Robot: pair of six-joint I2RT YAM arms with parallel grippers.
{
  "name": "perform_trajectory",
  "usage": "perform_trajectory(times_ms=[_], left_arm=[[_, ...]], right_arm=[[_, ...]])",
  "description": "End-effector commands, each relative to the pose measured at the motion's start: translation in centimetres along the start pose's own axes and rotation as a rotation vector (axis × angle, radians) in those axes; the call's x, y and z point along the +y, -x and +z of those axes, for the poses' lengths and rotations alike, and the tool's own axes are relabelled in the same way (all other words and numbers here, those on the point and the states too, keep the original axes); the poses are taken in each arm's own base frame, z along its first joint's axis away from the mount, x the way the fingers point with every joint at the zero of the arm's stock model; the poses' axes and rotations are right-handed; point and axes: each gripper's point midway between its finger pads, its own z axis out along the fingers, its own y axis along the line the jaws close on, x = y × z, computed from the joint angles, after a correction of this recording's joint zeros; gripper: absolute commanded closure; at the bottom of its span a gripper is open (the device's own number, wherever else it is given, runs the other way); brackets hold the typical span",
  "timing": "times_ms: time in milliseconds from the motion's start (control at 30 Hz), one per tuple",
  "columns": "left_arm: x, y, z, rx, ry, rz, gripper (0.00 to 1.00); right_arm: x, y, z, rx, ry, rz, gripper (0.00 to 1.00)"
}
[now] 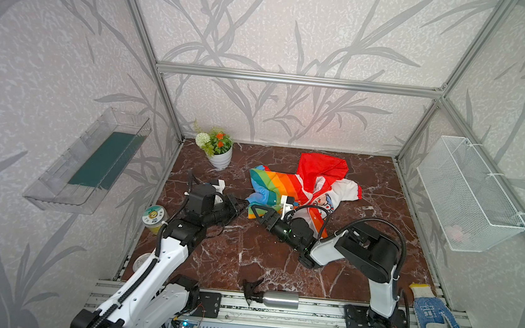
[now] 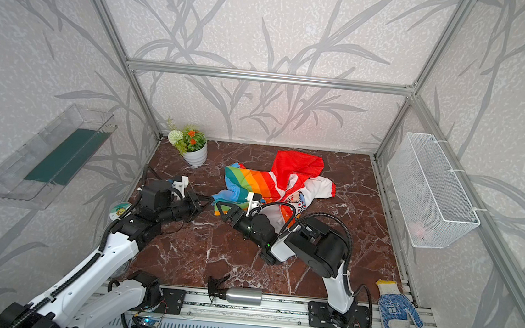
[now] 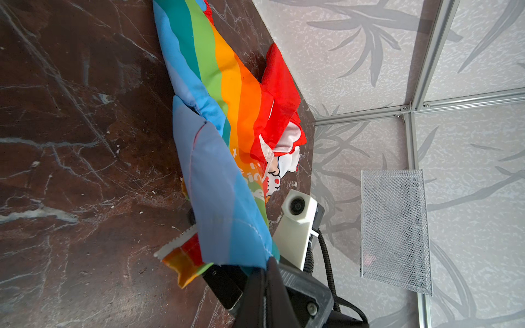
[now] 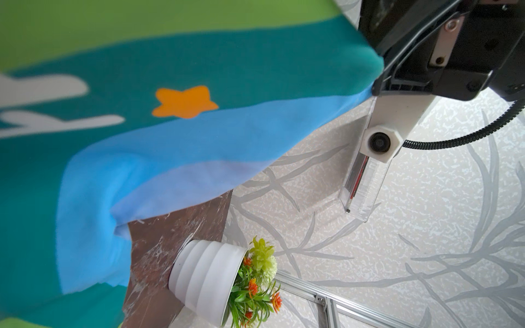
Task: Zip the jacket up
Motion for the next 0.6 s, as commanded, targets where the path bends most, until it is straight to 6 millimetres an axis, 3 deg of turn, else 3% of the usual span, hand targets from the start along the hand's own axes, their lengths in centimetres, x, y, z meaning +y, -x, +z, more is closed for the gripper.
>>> perform_trajectory(times_ms=[0, 133, 200, 433, 567], left_arm=[[-1.2, 0.7, -0.3, -0.022, -0.018, 0.023, 1.0], [-1.5, 1.0, 0.2, -0.009, -0.011, 0.036, 1.0], [-1.6, 1.2, 0.3, -0.013, -0.006, 0.042, 1.0], [-2.0, 1.6, 0.8, -0.009, -0.002, 0.06, 1.0], [-1.4, 1.3, 0.8, -0.002, 0.005, 0.056, 1.0]], right_arm=[[2.7, -0.3, -0.8, 0.004, 0.063, -0.024, 0.05], [3.5, -0.2, -1.6, -0.006, 0.071, -0.041, 0.09], [4.1, -1.4, -2.0, 0.013, 0.079, -0.041, 0.11], [3.8, -0.8, -3.7, -0.025, 0.05, -0.054, 0.15], [2.8, -0.1, -4.0, -0.047, 0.02, -0.037, 0.4]])
